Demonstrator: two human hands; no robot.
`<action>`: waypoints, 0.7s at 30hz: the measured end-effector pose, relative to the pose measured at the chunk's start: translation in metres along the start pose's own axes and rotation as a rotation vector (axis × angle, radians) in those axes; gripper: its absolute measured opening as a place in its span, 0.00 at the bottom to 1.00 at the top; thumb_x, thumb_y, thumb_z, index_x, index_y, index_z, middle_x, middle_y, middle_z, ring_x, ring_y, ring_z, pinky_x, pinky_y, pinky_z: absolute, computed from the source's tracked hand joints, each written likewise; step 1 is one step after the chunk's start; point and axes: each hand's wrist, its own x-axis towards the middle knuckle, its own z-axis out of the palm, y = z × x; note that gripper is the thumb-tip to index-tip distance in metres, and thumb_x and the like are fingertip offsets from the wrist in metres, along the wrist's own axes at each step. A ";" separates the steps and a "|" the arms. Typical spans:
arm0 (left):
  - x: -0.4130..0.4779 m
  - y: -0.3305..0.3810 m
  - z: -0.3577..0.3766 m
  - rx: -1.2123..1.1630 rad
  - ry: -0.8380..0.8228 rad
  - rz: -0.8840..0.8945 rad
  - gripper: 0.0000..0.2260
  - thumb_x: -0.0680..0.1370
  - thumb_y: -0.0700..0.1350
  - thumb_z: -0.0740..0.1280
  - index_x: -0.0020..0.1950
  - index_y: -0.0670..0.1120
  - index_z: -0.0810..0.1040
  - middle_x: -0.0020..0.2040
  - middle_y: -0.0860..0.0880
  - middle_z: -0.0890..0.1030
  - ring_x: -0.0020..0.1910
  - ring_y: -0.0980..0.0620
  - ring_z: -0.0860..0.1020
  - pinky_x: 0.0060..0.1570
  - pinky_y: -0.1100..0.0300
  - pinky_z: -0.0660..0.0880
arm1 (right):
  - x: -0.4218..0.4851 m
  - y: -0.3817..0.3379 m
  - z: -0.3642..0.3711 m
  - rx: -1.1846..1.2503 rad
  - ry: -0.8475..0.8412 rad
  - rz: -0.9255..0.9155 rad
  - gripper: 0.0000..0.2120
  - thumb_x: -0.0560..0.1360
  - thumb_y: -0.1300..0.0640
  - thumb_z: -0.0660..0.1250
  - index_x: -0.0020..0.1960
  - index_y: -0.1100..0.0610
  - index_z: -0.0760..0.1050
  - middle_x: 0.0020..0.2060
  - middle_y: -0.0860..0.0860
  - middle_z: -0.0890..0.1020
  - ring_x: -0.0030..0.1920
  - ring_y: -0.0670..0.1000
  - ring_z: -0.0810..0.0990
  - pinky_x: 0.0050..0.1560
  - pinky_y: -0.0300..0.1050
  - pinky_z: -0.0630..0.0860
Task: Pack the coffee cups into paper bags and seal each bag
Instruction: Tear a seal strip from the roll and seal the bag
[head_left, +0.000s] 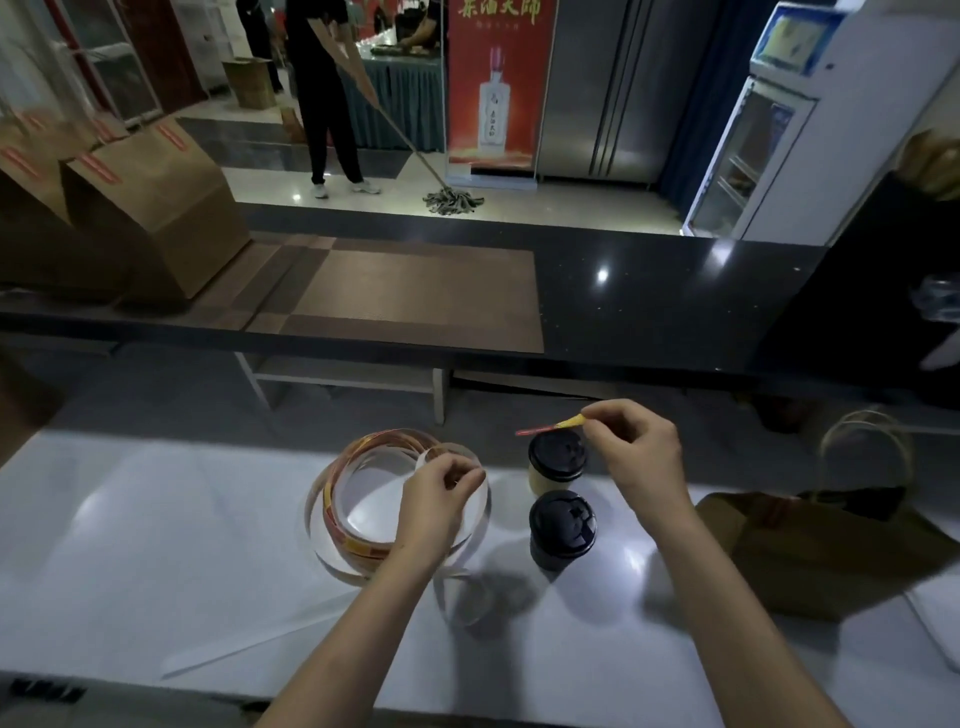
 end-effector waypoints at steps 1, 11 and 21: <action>0.001 0.009 0.004 -0.018 -0.007 0.028 0.01 0.80 0.46 0.73 0.49 0.51 0.84 0.45 0.56 0.84 0.45 0.61 0.81 0.48 0.63 0.79 | -0.001 -0.002 -0.008 0.018 0.018 0.009 0.09 0.77 0.66 0.72 0.46 0.53 0.86 0.39 0.48 0.86 0.40 0.42 0.81 0.42 0.33 0.76; -0.011 0.117 0.080 -0.021 -0.079 0.191 0.03 0.80 0.47 0.73 0.48 0.55 0.84 0.42 0.60 0.85 0.45 0.64 0.81 0.45 0.68 0.77 | 0.002 -0.012 -0.114 0.108 0.128 -0.016 0.08 0.78 0.63 0.74 0.50 0.51 0.87 0.42 0.48 0.87 0.44 0.44 0.82 0.45 0.37 0.79; -0.046 0.202 0.176 -0.067 -0.186 0.310 0.04 0.81 0.46 0.72 0.52 0.55 0.84 0.45 0.63 0.84 0.49 0.64 0.81 0.48 0.71 0.76 | 0.006 -0.020 -0.237 0.201 0.207 -0.119 0.12 0.80 0.65 0.69 0.49 0.48 0.84 0.43 0.53 0.84 0.45 0.52 0.81 0.47 0.45 0.79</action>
